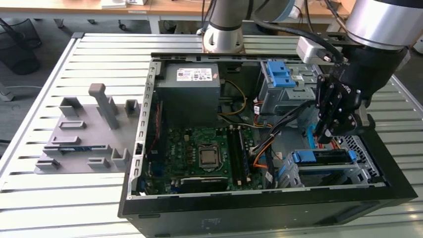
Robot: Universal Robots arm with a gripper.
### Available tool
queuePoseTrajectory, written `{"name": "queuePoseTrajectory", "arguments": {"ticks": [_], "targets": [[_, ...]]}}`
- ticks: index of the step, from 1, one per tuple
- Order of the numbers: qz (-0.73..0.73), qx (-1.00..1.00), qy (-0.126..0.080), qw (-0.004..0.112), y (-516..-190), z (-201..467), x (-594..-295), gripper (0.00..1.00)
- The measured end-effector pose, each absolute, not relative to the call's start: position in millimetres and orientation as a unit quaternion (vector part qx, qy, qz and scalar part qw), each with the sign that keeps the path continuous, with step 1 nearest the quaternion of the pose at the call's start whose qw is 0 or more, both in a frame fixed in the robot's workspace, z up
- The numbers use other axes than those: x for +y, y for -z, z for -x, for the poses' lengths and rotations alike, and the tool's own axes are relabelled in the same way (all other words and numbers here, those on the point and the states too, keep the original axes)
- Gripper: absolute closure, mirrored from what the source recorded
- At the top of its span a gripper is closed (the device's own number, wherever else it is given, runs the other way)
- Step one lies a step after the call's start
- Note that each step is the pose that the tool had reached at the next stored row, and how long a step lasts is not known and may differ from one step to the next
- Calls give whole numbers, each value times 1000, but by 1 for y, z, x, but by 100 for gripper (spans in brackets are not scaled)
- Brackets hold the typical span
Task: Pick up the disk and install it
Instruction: 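Insert the second disk wire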
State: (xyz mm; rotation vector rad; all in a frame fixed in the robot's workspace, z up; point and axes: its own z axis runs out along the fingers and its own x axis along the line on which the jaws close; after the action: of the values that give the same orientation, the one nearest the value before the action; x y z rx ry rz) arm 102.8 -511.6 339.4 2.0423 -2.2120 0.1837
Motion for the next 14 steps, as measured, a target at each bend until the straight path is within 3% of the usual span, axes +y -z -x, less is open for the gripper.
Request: {"name": "queuePoseTrajectory", "arguments": {"ticks": [2, 7, 14], "targets": [[-676, -732, -58, 61, -338, -103, -513, 75], [-678, -734, -32, 36, -337, -103, -517, 75], [-678, -734, -29, 33, -335, -103, -523, 75]]}}
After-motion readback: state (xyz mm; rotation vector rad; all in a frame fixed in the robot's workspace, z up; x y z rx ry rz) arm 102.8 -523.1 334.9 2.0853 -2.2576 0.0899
